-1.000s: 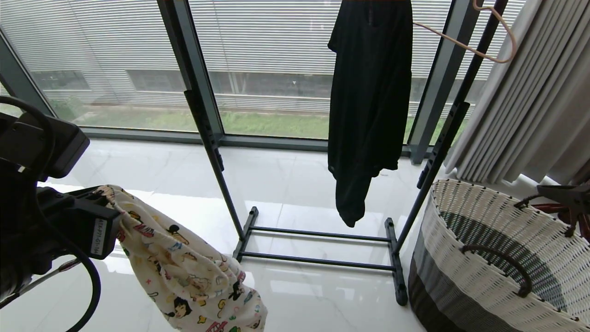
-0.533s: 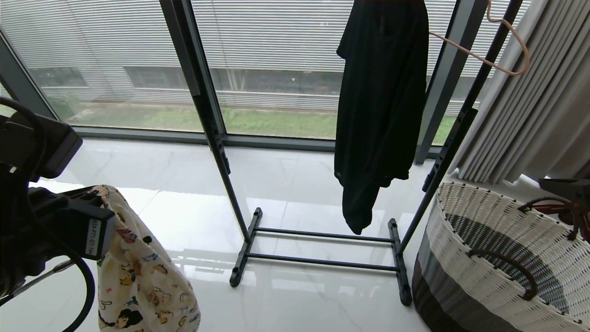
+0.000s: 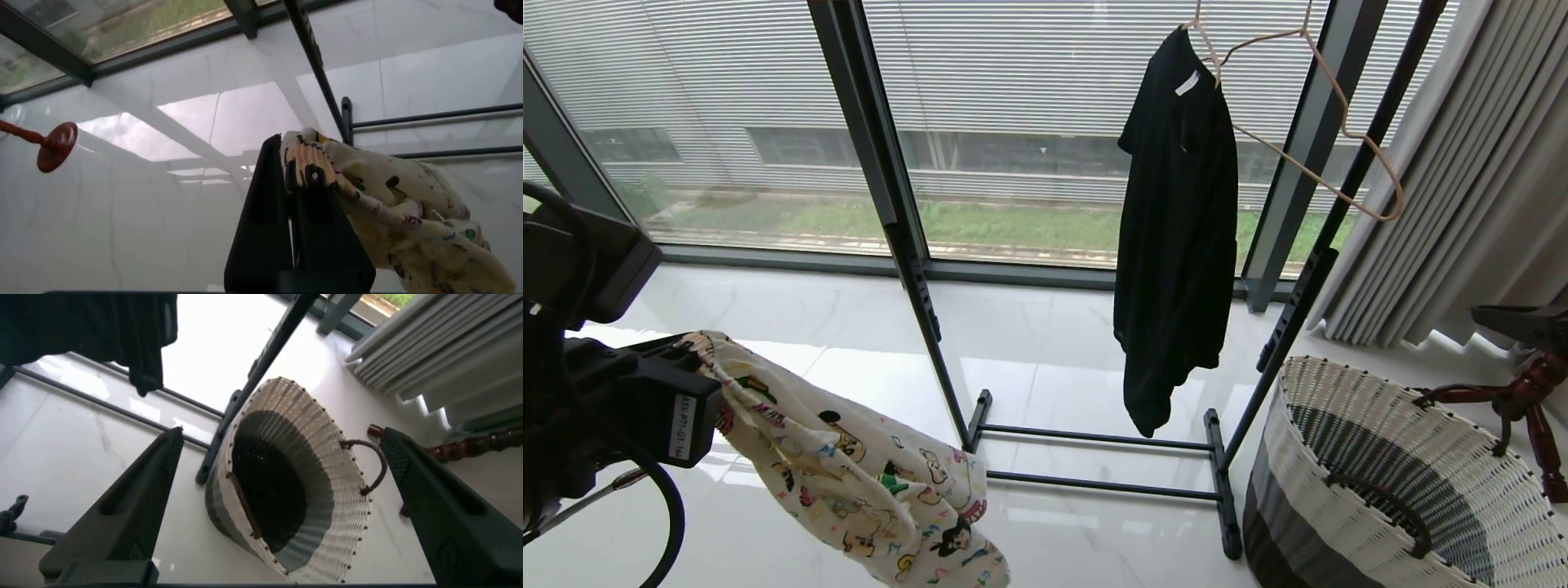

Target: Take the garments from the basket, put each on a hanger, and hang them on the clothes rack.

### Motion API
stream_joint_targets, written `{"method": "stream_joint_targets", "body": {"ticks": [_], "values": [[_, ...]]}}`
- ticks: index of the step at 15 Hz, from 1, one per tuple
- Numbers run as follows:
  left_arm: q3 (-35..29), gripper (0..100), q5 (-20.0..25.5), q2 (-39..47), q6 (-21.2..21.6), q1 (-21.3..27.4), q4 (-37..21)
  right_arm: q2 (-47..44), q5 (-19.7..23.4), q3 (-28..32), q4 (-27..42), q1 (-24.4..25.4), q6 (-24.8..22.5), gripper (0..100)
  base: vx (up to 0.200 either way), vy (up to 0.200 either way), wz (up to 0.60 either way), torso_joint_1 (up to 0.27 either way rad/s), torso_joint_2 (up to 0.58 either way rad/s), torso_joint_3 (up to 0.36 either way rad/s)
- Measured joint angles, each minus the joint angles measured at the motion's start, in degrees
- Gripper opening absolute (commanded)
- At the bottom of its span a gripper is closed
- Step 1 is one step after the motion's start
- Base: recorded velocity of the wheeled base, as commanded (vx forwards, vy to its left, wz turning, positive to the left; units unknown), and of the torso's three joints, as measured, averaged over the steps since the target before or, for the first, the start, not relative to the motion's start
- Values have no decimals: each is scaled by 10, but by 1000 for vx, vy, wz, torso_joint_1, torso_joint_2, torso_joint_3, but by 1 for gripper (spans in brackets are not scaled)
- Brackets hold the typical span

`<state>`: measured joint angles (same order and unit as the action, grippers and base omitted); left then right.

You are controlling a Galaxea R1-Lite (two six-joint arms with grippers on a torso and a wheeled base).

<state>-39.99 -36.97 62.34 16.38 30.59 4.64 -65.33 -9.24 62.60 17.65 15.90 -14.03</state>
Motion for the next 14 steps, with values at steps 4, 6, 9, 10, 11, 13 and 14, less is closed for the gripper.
{"method": "stream_joint_targets", "body": {"ticks": [4, 6, 9, 10, 11, 13, 14], "values": [[19, 0, 0, -12, 0, 0, 0, 0, 0, 3, 0, 0, -1, 100, 0, 0, 0, 204, -488, -284], [21, 0, 0, -15, 0, 0, 0, 0, 0, 4, -5, 0, -1, 100, 0, 0, 0, 212, -498, -281], [22, 0, 0, -16, 0, 0, 0, -3, 1, 2, -29, 0, -1, 100, 0, 0, 0, 211, -510, -281], [22, 0, 0, -16, 1, 0, 0, -4, 1, 1, -28, 0, -2, 100, 0, 0, 0, 227, -530, -290], [22, 0, 0, -16, 0, 0, 0, -5, 2, 1, -29, 0, -3, 100, 0, 0, 0, 246, -535, -290], [21, 0, 2, -16, 0, 0, 0, -5, 16, 0, -29, 0, -9, 100, 200, -200, 0, 110, -244, -125], [21, 0, 3, -16, 0, 0, 0, -5, 44, 0, -29, 0, -9, 100, 200, -200, 0, 32, -105, -41]]}}
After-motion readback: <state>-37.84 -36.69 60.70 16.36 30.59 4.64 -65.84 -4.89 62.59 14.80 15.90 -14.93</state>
